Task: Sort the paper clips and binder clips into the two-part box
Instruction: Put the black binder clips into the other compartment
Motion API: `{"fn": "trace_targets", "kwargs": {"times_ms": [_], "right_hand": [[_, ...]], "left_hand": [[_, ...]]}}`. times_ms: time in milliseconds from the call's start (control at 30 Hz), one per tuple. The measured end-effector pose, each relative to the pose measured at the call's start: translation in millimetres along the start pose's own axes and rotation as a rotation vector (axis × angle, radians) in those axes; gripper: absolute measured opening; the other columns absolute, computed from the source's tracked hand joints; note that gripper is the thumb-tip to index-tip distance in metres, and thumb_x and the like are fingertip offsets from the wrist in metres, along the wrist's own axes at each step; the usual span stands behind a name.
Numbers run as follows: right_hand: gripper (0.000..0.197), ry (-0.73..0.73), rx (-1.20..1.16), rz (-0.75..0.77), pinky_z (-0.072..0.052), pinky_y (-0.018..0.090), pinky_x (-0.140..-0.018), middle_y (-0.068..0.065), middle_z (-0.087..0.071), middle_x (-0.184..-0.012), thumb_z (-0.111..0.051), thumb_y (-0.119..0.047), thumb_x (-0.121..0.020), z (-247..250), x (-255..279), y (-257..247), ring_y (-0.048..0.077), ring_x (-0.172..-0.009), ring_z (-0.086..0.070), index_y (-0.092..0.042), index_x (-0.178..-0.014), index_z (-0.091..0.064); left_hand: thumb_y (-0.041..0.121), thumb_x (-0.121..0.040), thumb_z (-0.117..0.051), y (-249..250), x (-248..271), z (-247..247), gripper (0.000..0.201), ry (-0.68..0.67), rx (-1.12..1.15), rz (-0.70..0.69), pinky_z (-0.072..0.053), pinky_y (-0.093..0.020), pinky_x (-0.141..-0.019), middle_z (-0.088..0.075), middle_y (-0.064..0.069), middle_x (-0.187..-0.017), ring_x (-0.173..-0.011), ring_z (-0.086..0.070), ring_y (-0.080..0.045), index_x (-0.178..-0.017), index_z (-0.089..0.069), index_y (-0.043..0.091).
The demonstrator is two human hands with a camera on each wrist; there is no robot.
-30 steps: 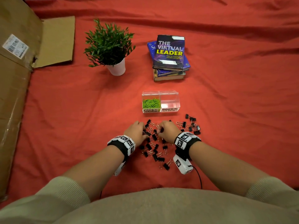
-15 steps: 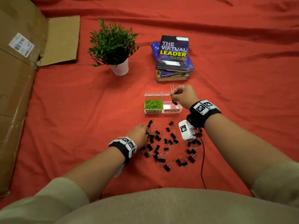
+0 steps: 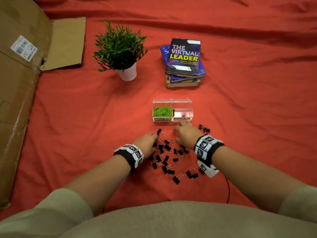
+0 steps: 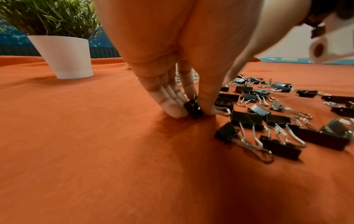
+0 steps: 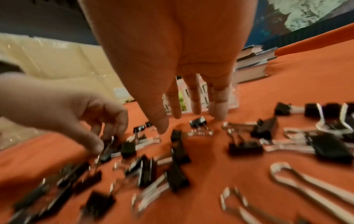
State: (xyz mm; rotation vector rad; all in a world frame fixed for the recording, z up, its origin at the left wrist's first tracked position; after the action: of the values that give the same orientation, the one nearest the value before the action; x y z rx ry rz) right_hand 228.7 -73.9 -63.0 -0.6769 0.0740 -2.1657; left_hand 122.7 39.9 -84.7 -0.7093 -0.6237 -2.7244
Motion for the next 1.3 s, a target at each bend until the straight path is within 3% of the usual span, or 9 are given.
{"fn": "trace_targets", "kwargs": {"times_ms": [100, 333, 500, 600, 700, 800, 1033, 1200, 1300], "right_hand": [[0.039, -0.013, 0.036, -0.013, -0.049, 0.041, -0.093, 0.009, -0.042, -0.126, -0.059, -0.022, -0.088, -18, 4, 4, 0.029, -0.116, -0.039, -0.011, -0.124, -0.05], [0.014, 0.041, -0.175, -0.036, -0.039, 0.034, -0.094, 0.011, -0.052, -0.109, -0.053, -0.007, -0.084, -21, 7, 6, 0.026, -0.105, -0.046, -0.005, -0.097, -0.058], [0.006, 0.081, -0.344, -0.11, -0.05, 0.031, -0.079, 0.009, -0.063, -0.094, -0.056, -0.005, -0.081, -17, 8, 19, 0.021, -0.085, -0.057, -0.005, -0.083, -0.063], [0.004, 0.119, -0.608, -0.237, -0.054, 0.024, -0.065, 0.001, -0.067, -0.08, -0.063, -0.006, -0.08, -8, 11, 37, 0.015, -0.07, -0.062, -0.009, -0.08, -0.065], [0.01, 0.186, -0.892, -0.286, -0.048, 0.018, -0.047, 0.001, -0.065, -0.067, -0.066, -0.003, -0.079, 15, 15, 50, 0.009, -0.051, -0.057, -0.011, -0.074, -0.065], [0.02, 0.304, -1.024, -0.267, -0.05, 0.03, -0.06, 0.008, -0.062, -0.066, -0.067, 0.004, -0.078, 49, 12, 61, 0.016, -0.055, -0.056, -0.013, -0.067, -0.062], [0.013, 0.4, -0.919, -0.226, -0.053, 0.037, -0.069, 0.006, -0.064, -0.068, -0.066, 0.0, -0.076, 88, -17, 67, 0.017, -0.063, -0.058, -0.011, -0.073, -0.063], [0.006, 0.364, -0.706, -0.186, -0.045, 0.024, -0.061, 0.004, -0.063, -0.077, -0.063, -0.006, -0.08, 86, -30, 53, 0.017, -0.072, -0.058, -0.007, -0.086, -0.066], [0.009, 0.375, -0.556, -0.113, -0.044, 0.023, -0.068, 0.004, -0.064, -0.086, -0.062, -0.01, -0.083, 88, -23, 42, 0.015, -0.078, -0.055, -0.007, -0.09, -0.066]], "left_hand": [[0.016, -0.082, -0.066, 0, -1, 2, 0.031, -0.001, 0.014, -0.005, -0.048, -0.038, -0.085, -0.055, -0.007, -0.114, -0.104, -0.056, -0.027, -0.108, -0.051, 0.012], [0.016, -0.077, -0.072, -3, -1, 7, 0.024, -0.018, 0.178, 0.045, -0.038, -0.026, -0.056, -0.053, 0.007, -0.072, -0.07, -0.053, -0.019, -0.081, -0.05, 0.021], [0.022, -0.077, -0.076, 21, -12, 43, 0.022, 0.098, 0.348, 0.016, -0.046, -0.027, -0.066, -0.063, 0.001, -0.087, -0.073, -0.054, -0.012, -0.09, -0.059, 0.02], [0.022, -0.082, -0.071, 45, -28, 72, 0.017, 0.18, 0.375, -0.014, -0.048, -0.023, -0.067, -0.062, 0.005, -0.09, -0.077, -0.058, -0.011, -0.095, -0.061, 0.019], [0.019, -0.082, -0.07, 63, -54, 95, 0.014, 0.289, 0.357, -0.01, -0.046, -0.026, -0.068, -0.064, 0.0, -0.091, -0.08, -0.059, -0.016, -0.093, -0.061, 0.016], [0.019, -0.083, -0.069, 74, -77, 103, 0.015, 0.338, 0.27, 0.008, -0.043, -0.027, -0.069, -0.063, -0.007, -0.098, -0.085, -0.059, -0.023, -0.093, -0.06, 0.012], [0.013, -0.087, -0.063, 85, -93, 93, 0.024, 0.234, 0.131, 0.001, -0.048, -0.034, -0.082, -0.063, -0.015, -0.112, -0.1, -0.06, -0.03, -0.109, -0.059, 0.007], [0.01, -0.085, -0.059, 79, -66, 85, 0.018, 0.274, 0.171, -0.043, -0.046, -0.033, -0.086, -0.057, -0.01, -0.11, -0.1, -0.057, -0.026, -0.102, -0.06, 0.011], [0.013, -0.084, -0.059, 73, -42, 59, 0.017, 0.181, 0.142, -0.09, -0.046, -0.029, -0.081, -0.056, -0.004, -0.106, -0.097, -0.057, -0.021, -0.102, -0.06, 0.013]]}}
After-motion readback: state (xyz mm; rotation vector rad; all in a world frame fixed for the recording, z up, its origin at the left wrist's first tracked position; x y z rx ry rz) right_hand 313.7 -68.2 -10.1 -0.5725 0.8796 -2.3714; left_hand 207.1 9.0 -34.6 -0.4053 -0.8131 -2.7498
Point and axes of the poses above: each hand's wrist, its own x-axis away from the middle knuckle, its own z-axis out of the back of the hand, y = z × x, the point moved 7 cm from there along -x, towards the middle knuckle
